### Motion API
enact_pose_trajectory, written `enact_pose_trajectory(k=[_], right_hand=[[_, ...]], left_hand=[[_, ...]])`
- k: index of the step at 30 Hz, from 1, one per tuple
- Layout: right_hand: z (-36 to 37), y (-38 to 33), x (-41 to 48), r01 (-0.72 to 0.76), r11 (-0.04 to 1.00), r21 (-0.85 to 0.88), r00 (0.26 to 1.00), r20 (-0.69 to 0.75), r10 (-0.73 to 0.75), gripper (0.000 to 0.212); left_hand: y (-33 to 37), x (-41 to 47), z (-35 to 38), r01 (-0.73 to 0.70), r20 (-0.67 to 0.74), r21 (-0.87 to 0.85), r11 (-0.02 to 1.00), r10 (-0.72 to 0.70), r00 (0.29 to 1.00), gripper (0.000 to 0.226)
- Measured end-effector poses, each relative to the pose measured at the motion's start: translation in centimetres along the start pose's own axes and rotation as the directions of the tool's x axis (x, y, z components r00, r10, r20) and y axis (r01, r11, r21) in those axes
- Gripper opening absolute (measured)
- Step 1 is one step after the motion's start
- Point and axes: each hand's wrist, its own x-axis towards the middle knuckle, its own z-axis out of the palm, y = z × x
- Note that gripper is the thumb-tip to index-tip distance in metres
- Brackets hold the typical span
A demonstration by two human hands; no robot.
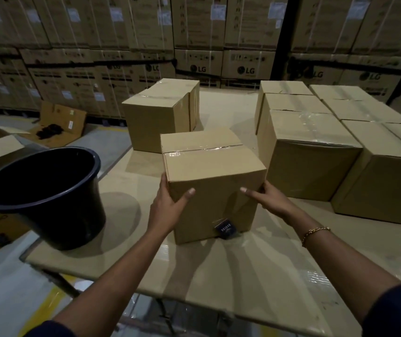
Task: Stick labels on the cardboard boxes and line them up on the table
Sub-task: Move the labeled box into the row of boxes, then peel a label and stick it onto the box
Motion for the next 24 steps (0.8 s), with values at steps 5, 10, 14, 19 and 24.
enact_pose_trajectory(k=[5, 10, 14, 19, 24], right_hand=[[-1.6, -4.9, 0.1, 0.187, 0.974, -0.129, 0.960, -0.188, -0.209, 0.084], [-2.2, -7.2, 0.9, 0.152, 0.934, -0.324, 0.942, -0.239, -0.237, 0.071], [-1.7, -6.6, 1.7, 0.077, 0.915, -0.397, 0.958, -0.224, -0.177, 0.064], [-1.0, -6.9, 0.9, 0.250, 0.688, -0.681, 0.887, -0.124, -0.445, 0.062], [0.3, -7.4, -0.7, 0.547, 0.593, -0.590, 0.836, 0.408, -0.366, 0.095]], left_hand=[[5.4, 2.3, -2.7, -0.110, -0.266, 0.255, 0.961, 0.179, 0.947, 0.089], [7.4, 4.9, -3.7, -0.126, -0.130, 0.417, 0.900, 0.197, 0.972, 0.067], [6.1, 6.1, -2.8, -0.054, -0.035, 0.455, 0.889, 0.079, 0.996, 0.062], [6.1, 7.8, -2.6, -0.024, -0.024, 0.477, 0.879, 0.040, 0.999, 0.063], [6.0, 9.7, -2.2, -0.011, -0.014, 0.486, 0.874, 0.020, 1.000, 0.063]])
